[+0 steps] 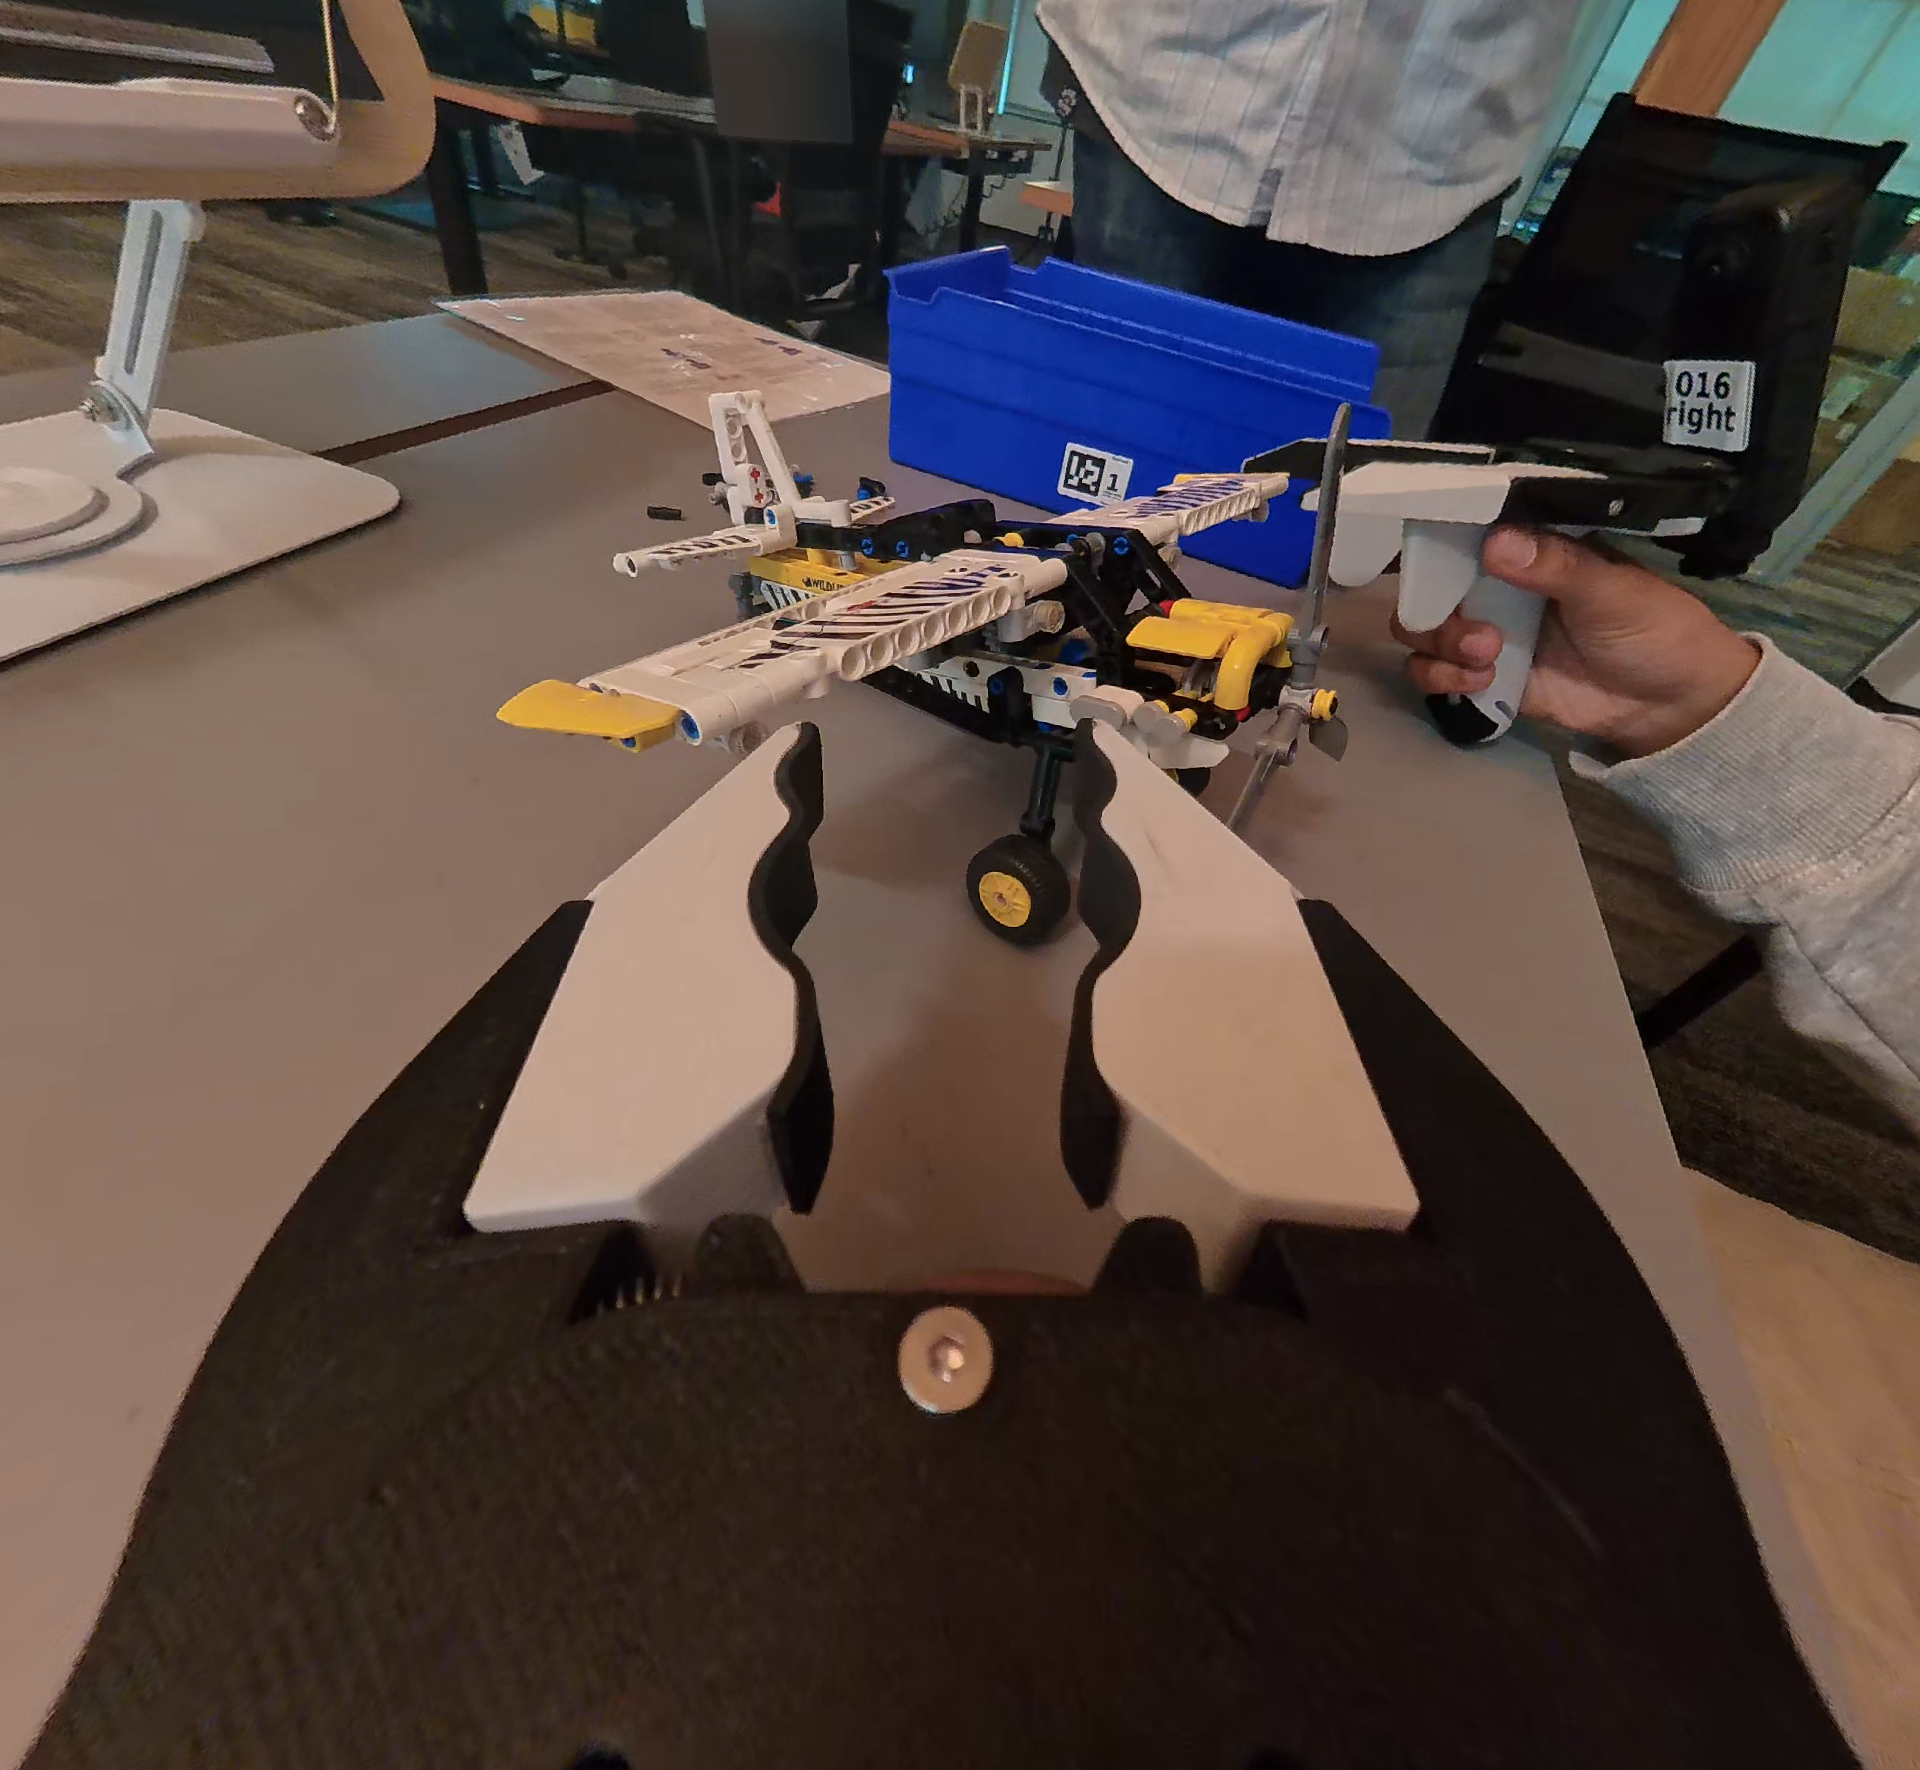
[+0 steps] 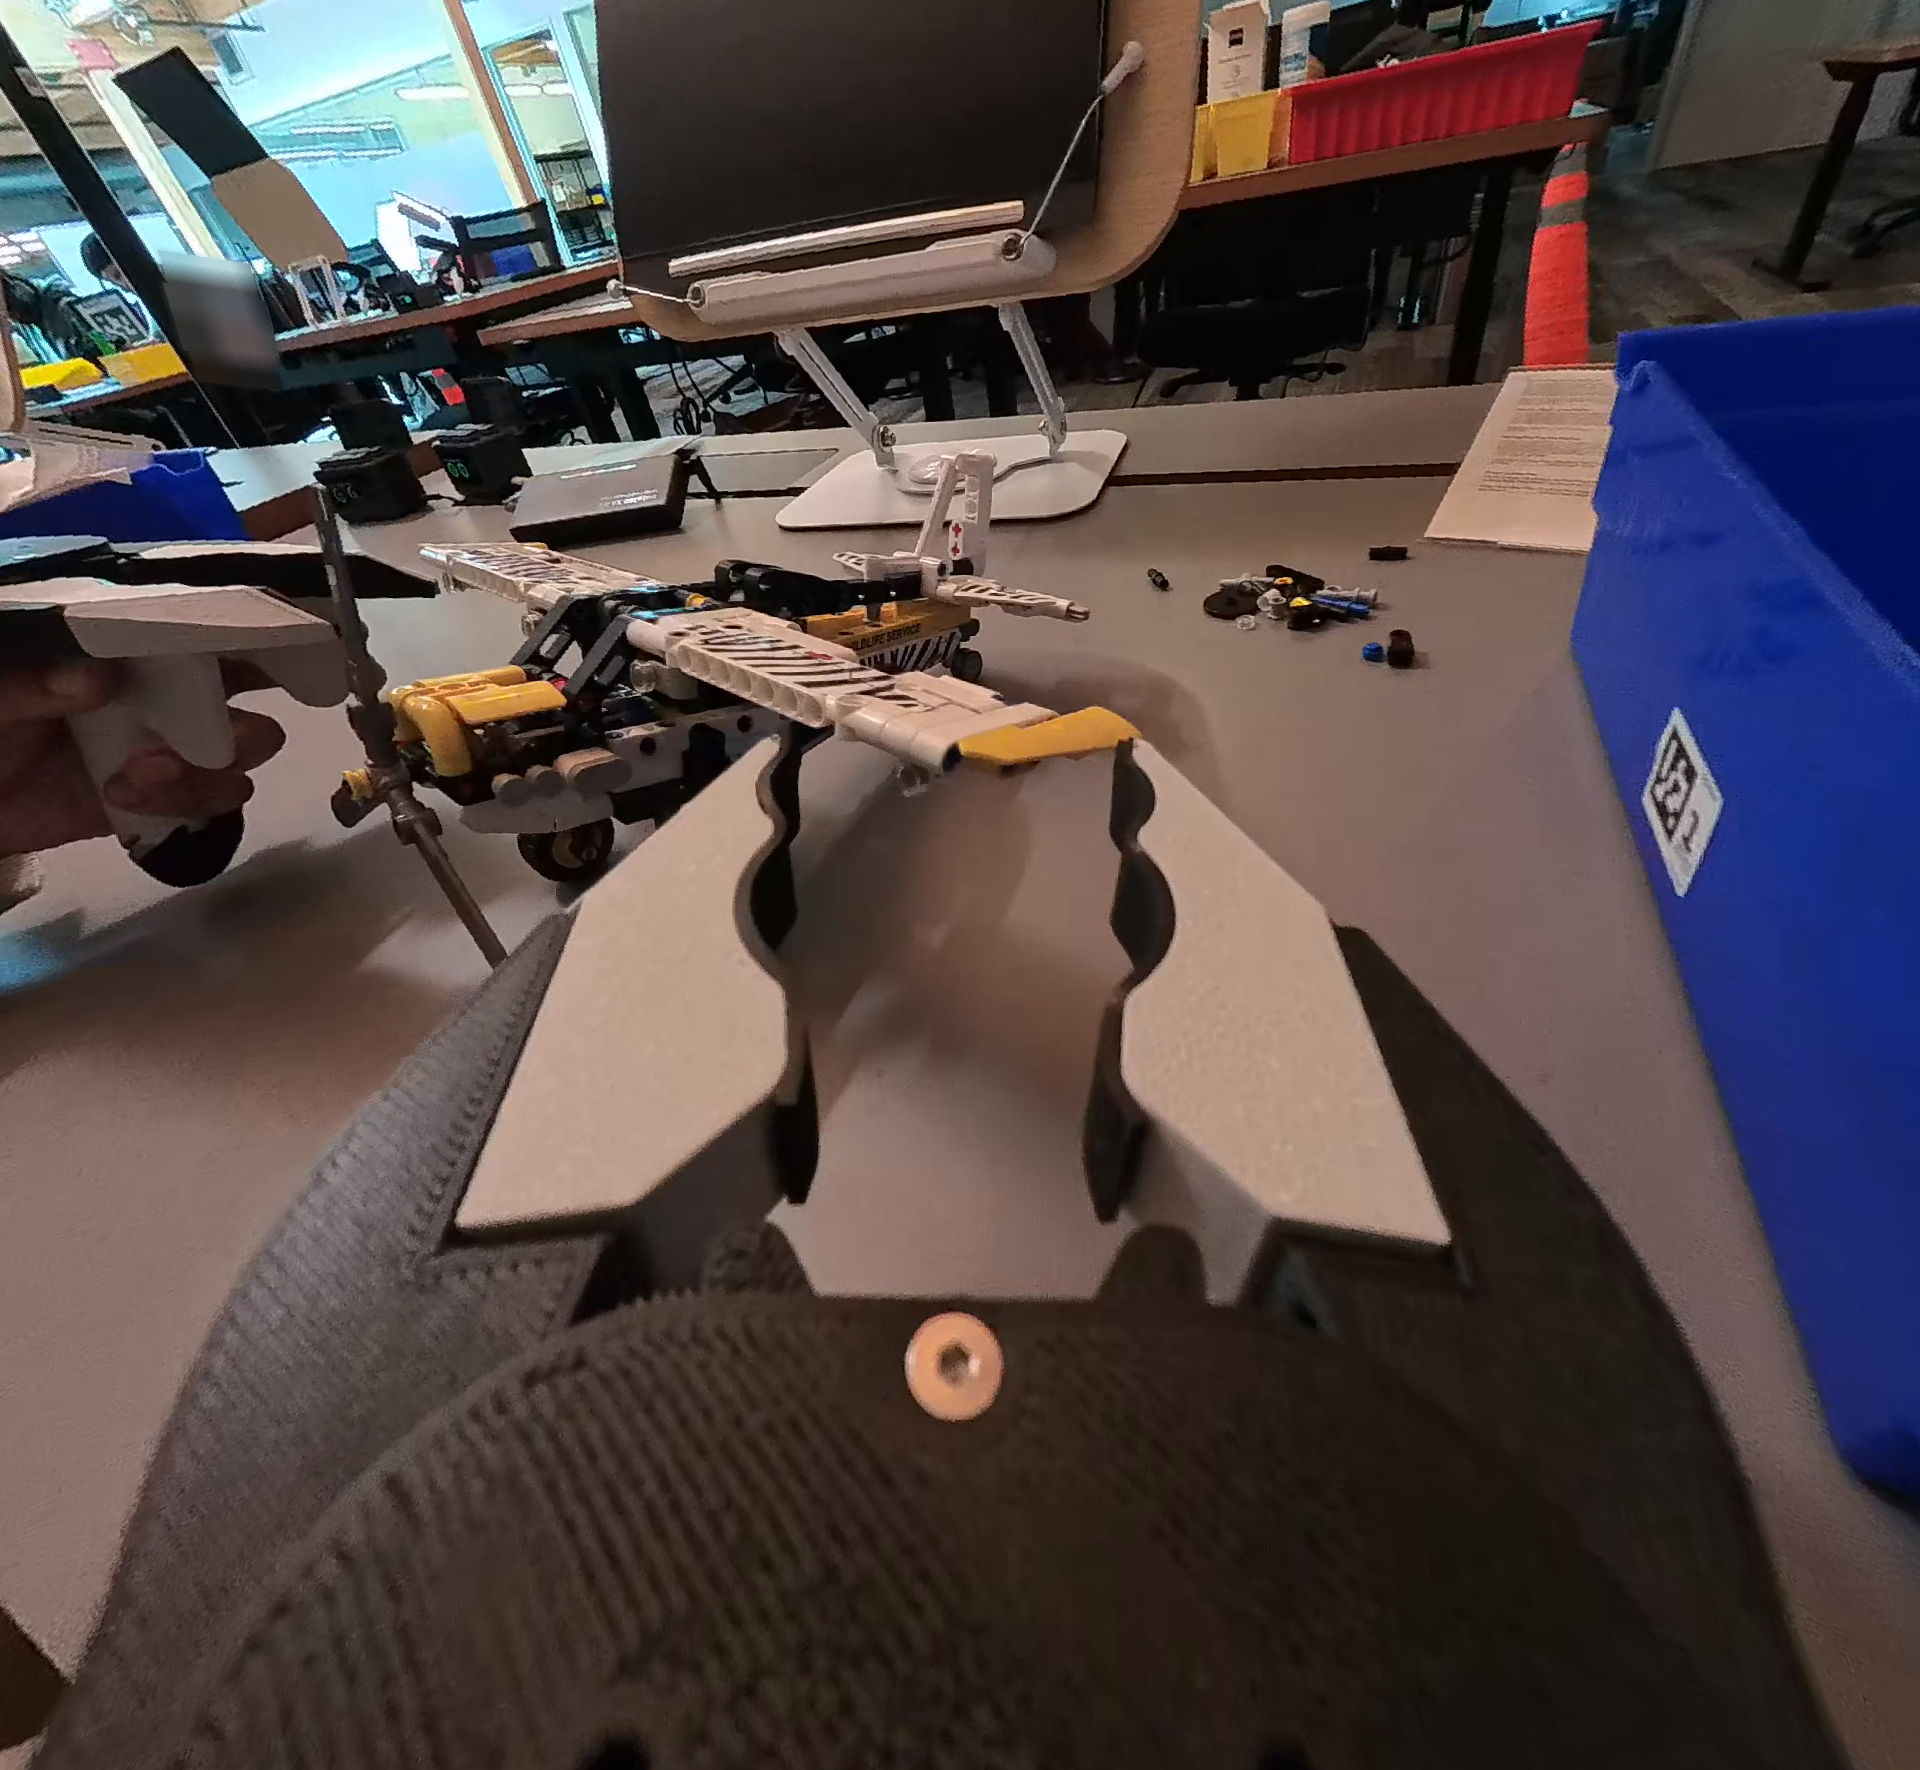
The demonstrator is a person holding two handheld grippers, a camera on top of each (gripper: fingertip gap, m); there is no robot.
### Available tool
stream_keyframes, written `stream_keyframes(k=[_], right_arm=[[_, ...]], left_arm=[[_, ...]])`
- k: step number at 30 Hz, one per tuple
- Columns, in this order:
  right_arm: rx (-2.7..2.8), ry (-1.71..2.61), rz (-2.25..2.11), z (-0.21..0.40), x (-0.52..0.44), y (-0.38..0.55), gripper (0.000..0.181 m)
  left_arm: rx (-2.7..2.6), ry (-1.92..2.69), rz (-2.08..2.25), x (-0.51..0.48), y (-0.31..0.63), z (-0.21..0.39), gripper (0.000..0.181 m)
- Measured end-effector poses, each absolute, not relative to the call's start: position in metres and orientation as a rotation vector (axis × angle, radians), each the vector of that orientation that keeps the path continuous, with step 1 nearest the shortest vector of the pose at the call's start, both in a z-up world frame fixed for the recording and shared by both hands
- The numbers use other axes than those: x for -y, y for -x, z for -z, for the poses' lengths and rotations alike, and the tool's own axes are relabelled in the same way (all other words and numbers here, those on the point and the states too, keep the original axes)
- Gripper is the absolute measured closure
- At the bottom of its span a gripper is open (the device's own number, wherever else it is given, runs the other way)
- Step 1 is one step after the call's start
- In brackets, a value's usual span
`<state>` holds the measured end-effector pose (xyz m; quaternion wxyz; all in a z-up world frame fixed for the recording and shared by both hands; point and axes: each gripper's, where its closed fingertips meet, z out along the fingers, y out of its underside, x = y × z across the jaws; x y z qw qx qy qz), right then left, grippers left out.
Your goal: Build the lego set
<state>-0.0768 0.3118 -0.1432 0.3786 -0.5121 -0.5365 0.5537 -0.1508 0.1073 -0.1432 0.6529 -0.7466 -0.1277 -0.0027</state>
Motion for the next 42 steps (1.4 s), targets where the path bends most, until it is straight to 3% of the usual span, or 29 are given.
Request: stream_keyframes(k=[42], right_arm=[[1.394, 1.333, -1.441, 0.146, -0.311, 0.0778, 0.124]], left_arm=[[0.314, 1.704, 0.009, -0.1078, 0.1528, 0.1467, 0.136]])
